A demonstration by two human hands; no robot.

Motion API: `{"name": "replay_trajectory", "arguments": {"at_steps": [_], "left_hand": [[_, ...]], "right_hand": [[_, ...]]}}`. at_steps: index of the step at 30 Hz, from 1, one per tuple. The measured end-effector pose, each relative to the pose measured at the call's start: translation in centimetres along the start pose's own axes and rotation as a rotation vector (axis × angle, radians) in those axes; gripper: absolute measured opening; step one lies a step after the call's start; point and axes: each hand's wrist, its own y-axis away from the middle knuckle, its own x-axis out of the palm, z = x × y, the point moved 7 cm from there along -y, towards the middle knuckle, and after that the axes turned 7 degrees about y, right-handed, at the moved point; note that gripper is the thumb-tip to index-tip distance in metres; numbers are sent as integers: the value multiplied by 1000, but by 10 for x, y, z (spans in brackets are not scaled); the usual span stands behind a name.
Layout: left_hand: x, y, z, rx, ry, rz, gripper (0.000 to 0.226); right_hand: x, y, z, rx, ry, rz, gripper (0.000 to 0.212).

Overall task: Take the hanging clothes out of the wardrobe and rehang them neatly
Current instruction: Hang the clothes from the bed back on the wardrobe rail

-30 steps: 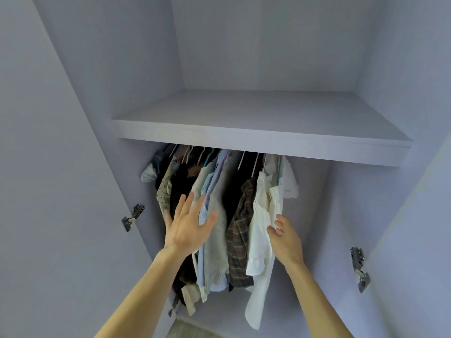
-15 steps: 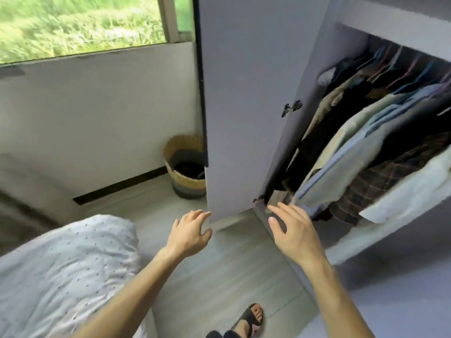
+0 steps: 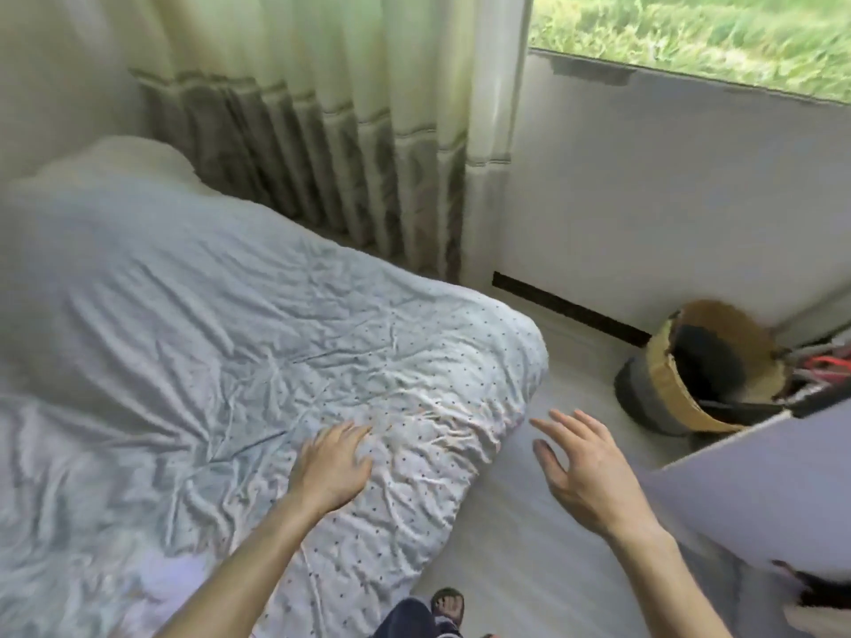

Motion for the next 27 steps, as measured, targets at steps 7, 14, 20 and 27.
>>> {"name": "replay_trajectory", "arguments": {"at_steps": [7, 14, 20, 27], "left_hand": [[0, 125, 128, -370, 219, -180, 51], [55, 248, 169, -634, 380, -237, 50], [104, 328, 195, -802, 449, -248, 50], [137, 397, 224, -926, 502, -271, 51]], "right_hand": [[38, -19, 144, -480, 73, 130, 42], [84, 40, 236, -815, 166, 289, 50], [134, 91, 274, -974, 187, 412, 48], [169, 147, 313, -1098, 238, 505, 46]]}}
